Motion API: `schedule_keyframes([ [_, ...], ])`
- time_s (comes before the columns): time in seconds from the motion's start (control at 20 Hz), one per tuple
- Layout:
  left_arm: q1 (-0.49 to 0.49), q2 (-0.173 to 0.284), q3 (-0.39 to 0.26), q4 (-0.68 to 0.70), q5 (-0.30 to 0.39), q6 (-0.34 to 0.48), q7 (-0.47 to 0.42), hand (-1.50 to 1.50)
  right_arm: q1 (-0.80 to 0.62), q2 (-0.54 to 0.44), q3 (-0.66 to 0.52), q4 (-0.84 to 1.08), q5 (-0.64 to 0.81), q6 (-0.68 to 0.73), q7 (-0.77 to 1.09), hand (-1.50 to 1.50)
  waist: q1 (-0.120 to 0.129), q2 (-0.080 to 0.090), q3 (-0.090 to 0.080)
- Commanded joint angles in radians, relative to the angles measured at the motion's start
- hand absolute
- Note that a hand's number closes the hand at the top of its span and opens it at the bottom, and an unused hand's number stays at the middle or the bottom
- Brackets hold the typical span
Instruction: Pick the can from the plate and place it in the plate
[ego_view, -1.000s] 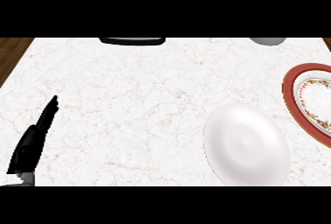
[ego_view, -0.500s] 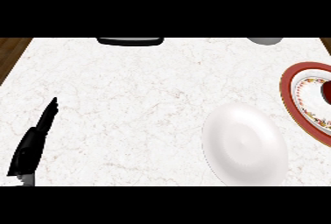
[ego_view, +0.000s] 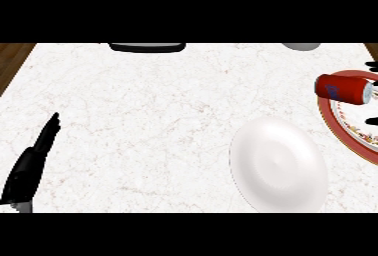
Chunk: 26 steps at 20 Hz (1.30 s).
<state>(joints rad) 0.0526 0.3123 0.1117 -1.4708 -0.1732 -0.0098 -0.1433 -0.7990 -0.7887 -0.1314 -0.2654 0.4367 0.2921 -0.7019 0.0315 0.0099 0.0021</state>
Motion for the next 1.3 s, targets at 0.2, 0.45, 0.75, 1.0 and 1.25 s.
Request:
schedule_keyframes([
  [0.2, 0.020, -0.009, 0.003, -0.036, 0.000, -0.001, 0.011, 0.00, -0.059, -0.051, -0.190, 0.096, -0.177, 0.075, 0.037, -1.50, -0.001, -0.002, 0.001],
  [0.45, -0.007, 0.013, 0.019, -0.025, -0.003, -0.007, 0.020, 0.00, -0.018, -0.157, -0.279, 0.167, -0.249, 0.093, 0.058, -1.50, 0.004, 0.008, 0.003],
  [0.75, -0.007, -0.007, 0.006, -0.026, 0.001, -0.010, 0.016, 0.00, 0.029, -0.250, -0.379, 0.204, -0.353, 0.270, 0.040, -1.50, 0.011, 0.018, 0.009],
  [1.0, -0.021, -0.041, -0.017, -0.006, -0.030, 0.027, -0.008, 0.00, 0.089, -0.264, -0.409, 0.174, -0.384, 0.321, -0.014, -1.50, 0.003, 0.023, 0.012],
  [1.25, -0.002, -0.027, -0.004, -0.023, -0.013, 0.008, -0.002, 0.00, 0.138, -0.313, -0.410, 0.134, -0.385, 0.352, -0.026, -1.50, 0.009, 0.019, 0.014],
])
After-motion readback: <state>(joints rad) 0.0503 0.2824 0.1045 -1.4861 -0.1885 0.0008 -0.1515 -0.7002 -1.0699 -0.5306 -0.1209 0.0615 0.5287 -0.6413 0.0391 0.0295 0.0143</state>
